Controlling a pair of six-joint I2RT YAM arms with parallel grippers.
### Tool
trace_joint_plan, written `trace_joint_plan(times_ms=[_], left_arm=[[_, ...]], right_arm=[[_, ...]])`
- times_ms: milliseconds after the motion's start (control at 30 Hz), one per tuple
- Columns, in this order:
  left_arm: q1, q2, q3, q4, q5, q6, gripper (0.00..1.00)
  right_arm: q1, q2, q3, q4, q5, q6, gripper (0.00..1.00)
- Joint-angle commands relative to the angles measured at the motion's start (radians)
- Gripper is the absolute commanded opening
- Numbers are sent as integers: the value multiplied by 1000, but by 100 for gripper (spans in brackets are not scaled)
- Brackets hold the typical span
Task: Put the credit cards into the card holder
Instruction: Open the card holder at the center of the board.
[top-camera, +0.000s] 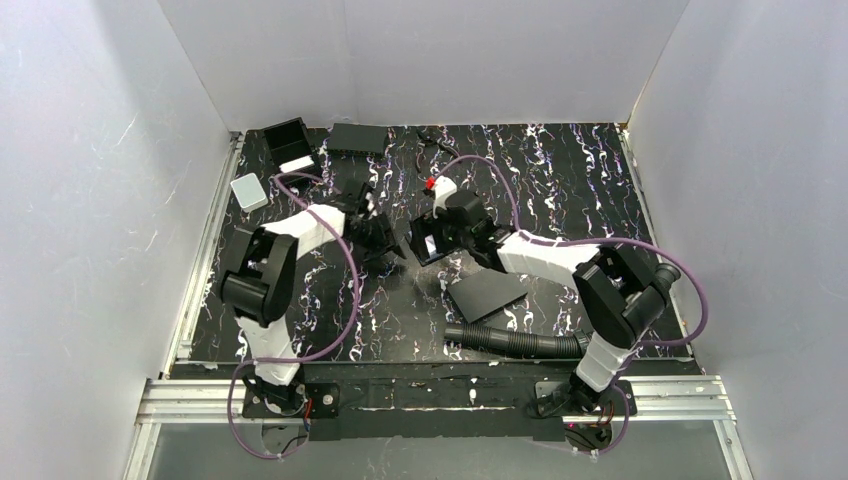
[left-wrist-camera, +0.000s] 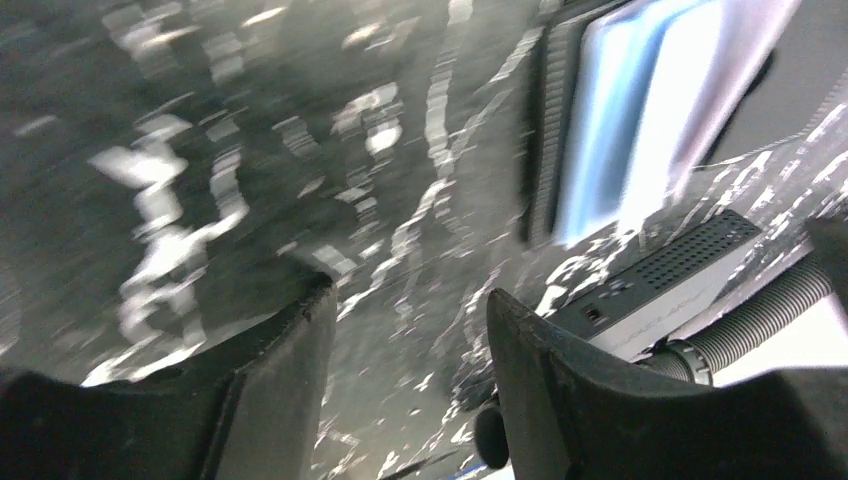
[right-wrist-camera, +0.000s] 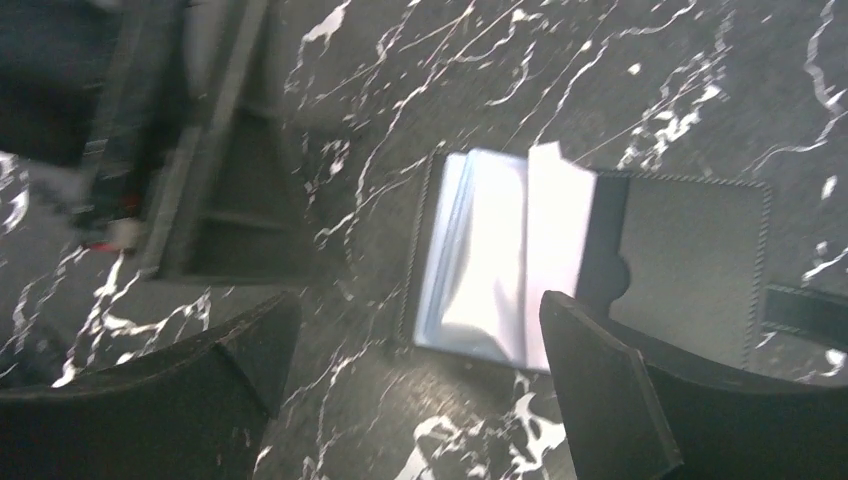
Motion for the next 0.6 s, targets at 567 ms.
trace_joint_plan(times_ms=[567], left_arm=[[112, -270, -262, 22, 85, -14, 68]], right_arm=[[81, 266, 213, -142, 390, -126, 80]])
